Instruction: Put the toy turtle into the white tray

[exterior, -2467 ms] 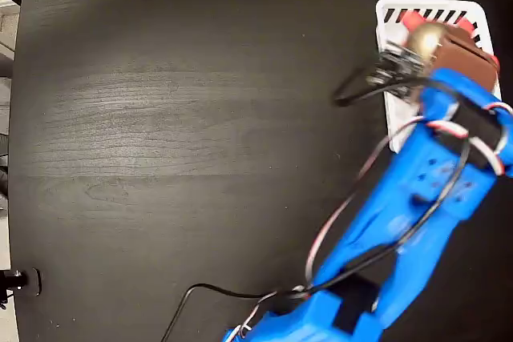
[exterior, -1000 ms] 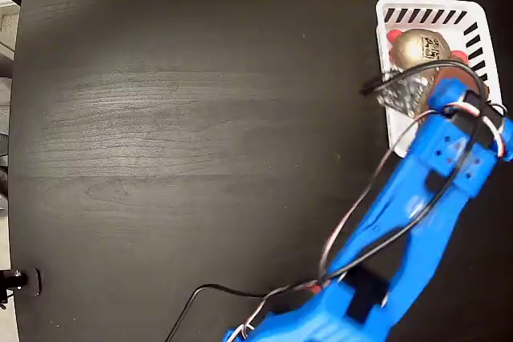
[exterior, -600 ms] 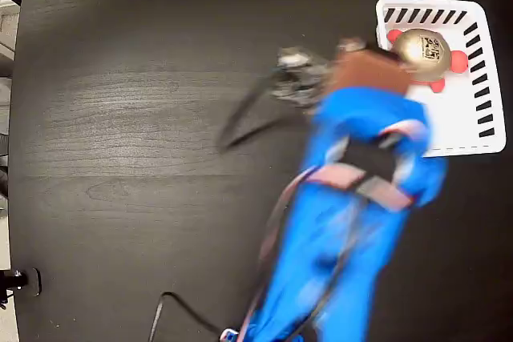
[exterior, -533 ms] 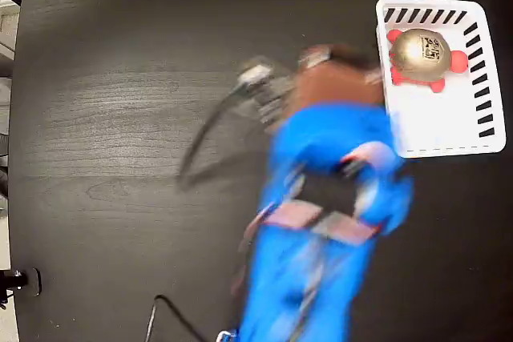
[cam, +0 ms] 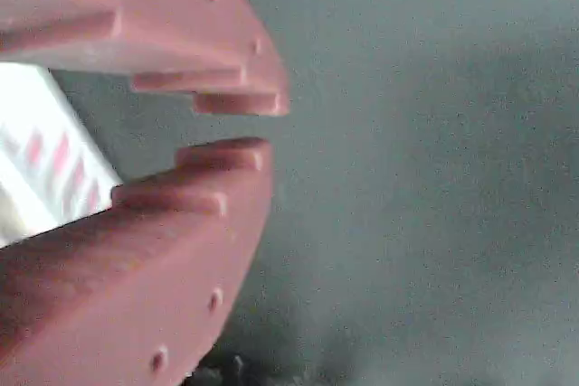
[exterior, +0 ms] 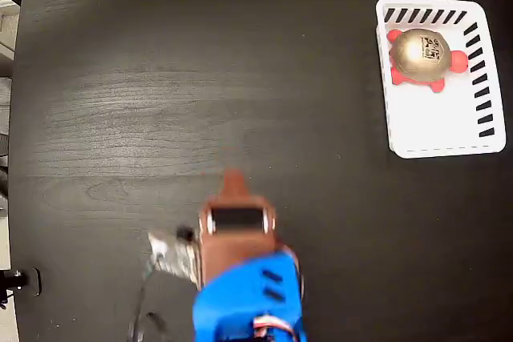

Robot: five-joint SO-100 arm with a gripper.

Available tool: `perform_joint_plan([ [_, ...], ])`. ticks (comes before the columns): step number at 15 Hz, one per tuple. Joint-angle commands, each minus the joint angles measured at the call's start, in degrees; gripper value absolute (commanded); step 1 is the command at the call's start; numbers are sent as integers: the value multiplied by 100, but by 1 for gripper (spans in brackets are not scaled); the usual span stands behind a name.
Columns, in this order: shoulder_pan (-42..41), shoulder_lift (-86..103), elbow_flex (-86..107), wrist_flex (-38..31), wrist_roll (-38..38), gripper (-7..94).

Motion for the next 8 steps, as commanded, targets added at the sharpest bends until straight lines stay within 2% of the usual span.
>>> perform_joint_plan([
  [1,-70,1362,1239,-79,35,0],
  [5,97,3041,2232,721,62,0],
  [8,193,3586,2399,1239,114,0],
])
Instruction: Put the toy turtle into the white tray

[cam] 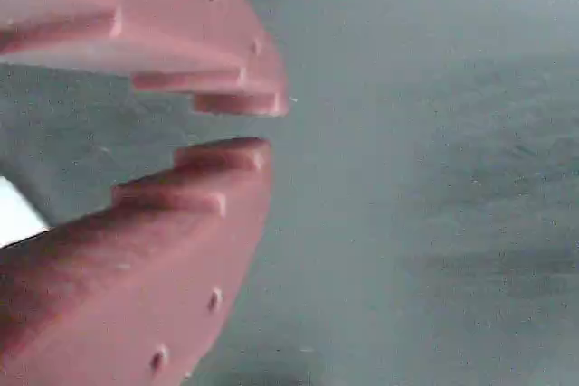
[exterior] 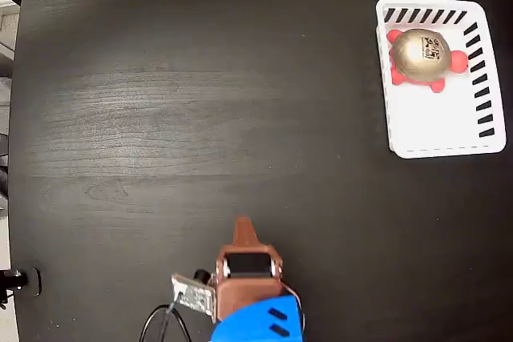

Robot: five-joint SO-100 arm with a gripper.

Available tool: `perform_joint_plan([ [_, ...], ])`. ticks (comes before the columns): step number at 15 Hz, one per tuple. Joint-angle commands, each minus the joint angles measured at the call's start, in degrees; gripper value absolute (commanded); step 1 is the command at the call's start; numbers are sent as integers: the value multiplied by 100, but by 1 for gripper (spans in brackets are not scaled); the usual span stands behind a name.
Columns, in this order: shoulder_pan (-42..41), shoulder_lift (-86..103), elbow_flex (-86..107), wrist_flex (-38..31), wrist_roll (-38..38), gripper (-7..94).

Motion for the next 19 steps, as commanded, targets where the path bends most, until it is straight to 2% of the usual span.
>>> perform_joint_plan([
  [1,35,352,105,281,132,0],
  [4,167,835,404,589,132,0],
  [19,167,853,404,589,18,0],
])
